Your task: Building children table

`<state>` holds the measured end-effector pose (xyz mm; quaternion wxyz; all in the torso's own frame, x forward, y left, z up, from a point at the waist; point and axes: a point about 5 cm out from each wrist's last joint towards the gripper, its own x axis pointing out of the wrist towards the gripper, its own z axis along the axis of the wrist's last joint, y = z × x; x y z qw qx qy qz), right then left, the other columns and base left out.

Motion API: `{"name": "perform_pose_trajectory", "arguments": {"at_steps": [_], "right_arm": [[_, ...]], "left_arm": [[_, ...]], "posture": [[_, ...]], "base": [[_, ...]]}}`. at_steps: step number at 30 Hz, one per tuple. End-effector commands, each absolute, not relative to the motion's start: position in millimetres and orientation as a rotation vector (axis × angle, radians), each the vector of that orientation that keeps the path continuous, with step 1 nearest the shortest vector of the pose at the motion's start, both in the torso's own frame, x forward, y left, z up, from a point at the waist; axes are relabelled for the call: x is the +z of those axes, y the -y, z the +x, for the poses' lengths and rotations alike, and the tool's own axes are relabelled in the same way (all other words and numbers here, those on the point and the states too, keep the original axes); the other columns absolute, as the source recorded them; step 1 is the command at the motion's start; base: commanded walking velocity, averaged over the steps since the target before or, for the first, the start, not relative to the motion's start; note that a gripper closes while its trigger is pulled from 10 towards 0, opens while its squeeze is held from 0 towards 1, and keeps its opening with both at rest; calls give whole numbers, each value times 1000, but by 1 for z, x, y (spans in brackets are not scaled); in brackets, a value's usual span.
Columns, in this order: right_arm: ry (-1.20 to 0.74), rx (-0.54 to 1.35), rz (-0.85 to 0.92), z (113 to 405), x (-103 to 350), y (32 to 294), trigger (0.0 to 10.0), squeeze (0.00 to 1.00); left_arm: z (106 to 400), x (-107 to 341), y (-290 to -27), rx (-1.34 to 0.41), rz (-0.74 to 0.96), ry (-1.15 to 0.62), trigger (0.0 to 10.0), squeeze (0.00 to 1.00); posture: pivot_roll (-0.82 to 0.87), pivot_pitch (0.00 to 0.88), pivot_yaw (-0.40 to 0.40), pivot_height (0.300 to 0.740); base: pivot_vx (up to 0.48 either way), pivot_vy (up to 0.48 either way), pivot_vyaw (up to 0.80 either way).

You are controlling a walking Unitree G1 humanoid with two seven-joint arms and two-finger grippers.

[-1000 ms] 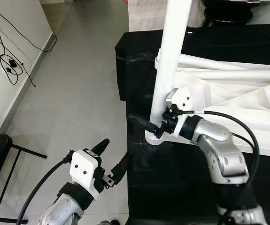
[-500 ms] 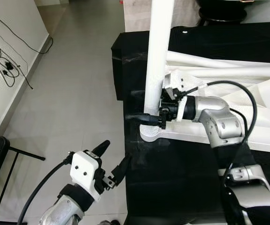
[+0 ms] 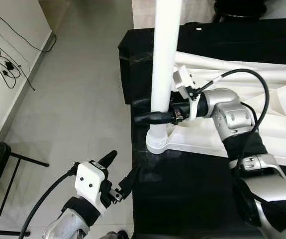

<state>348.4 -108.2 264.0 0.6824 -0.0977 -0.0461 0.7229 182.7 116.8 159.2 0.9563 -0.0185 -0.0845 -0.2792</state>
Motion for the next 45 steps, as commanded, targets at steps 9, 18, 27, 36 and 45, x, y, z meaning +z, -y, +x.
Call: {"name": "perform_pose_trajectory", "arguments": {"at_steps": [9,18,27,36,45], "right_arm": [[-77,846,-161,336,198,128,0,0],[-295,230,-15,288,142,160,0,0],[-187,285,-44,324,164,145,0,0],[-37,603,-28,328,202,119,10000,1000],[-22,1163,-147,331,194,87,10000,0]], "left_arm": [[177,159,-116,-568,-33,166,10000,0],[180,156,-123,-562,-16,160,10000,0],[185,154,-122,-560,4,160,10000,0],[162,161,-110,-627,-86,128,10000,0],[172,157,-107,-651,-64,140,10000,0]], "posture": [[4,216,9,740],[0,179,47,740],[-4,149,39,740],[-20,162,44,740],[8,173,48,740]], "base": [[0,0,0],[0,0,0],[0,0,0],[0,0,0],[0,0,0]]}}
